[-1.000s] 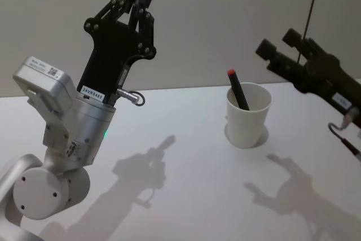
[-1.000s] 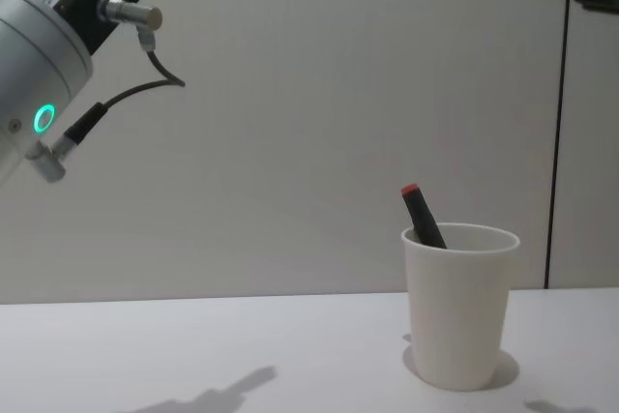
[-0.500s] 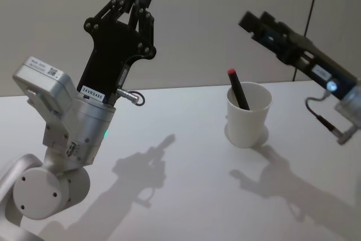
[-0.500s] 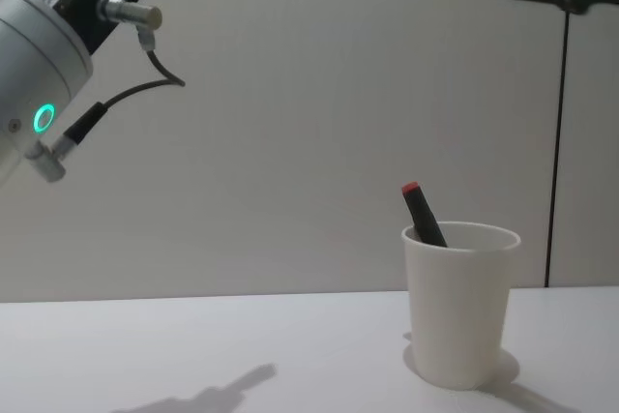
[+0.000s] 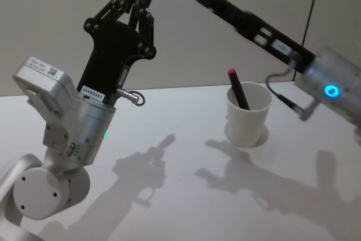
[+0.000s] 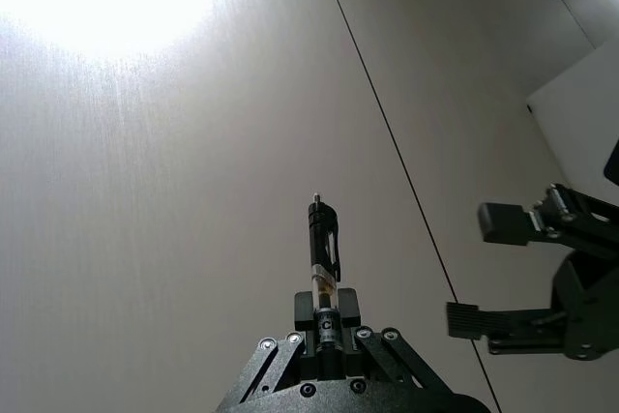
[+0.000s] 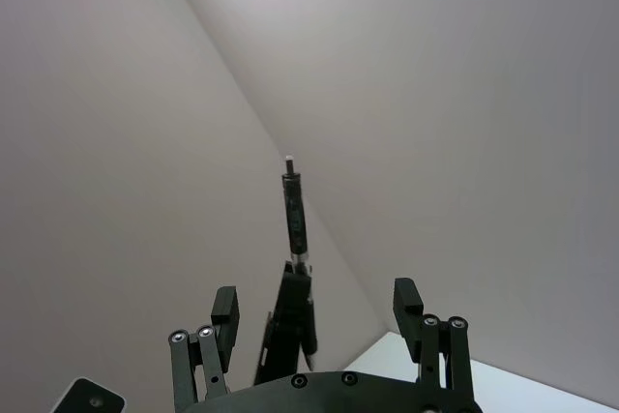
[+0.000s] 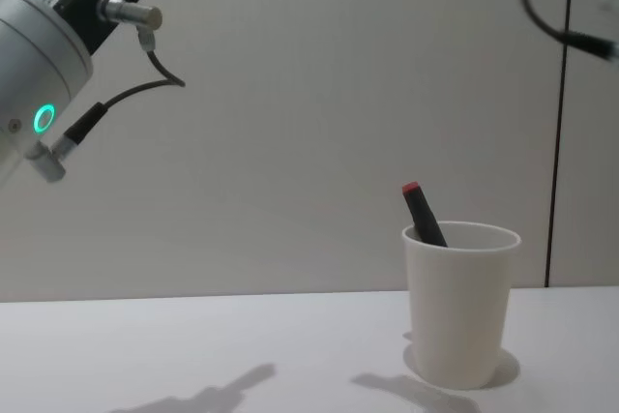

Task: Place the pen into the pen holder.

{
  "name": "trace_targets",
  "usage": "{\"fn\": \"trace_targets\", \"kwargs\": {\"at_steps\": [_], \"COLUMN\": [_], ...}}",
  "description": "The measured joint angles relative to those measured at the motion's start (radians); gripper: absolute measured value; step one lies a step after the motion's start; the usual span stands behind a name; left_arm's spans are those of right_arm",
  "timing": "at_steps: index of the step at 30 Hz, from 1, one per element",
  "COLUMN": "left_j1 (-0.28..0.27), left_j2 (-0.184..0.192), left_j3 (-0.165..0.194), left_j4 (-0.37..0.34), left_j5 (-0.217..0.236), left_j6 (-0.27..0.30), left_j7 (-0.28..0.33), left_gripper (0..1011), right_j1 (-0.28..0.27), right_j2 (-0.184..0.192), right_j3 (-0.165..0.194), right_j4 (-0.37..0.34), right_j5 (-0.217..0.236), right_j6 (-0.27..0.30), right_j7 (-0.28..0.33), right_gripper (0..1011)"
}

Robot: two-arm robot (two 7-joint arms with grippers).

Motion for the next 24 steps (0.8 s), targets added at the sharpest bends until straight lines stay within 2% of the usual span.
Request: {"fn": "trace_targets", "kwargs": {"at_steps": [10,17,24], "left_j1": [0.000,0.000,0.000], "left_j2": [0.000,0.000,0.000], "left_j3": [0.000,0.000,0.000], "left_j4": [0.000,0.000,0.000], "left_j5": [0.000,0.000,0.000], "left_j6": [0.000,0.000,0.000], "left_j7": [0.000,0.000,0.000], "left_gripper": [142,143,143], "right_j1": [0.109,0.153,0.179], "right_j2": [-0.080,-0.109,-0.119], "right_j3": [-0.052,-0.071,-0.082], "right_j4": [0.091,0.127,0.148], "right_j5": [0.017,0.019,0.018], "right_j6": [0.050,0.057,0.048], "right_j7": [0.014,0.016,0.015], "right_gripper": [1003,1003,1003]}}
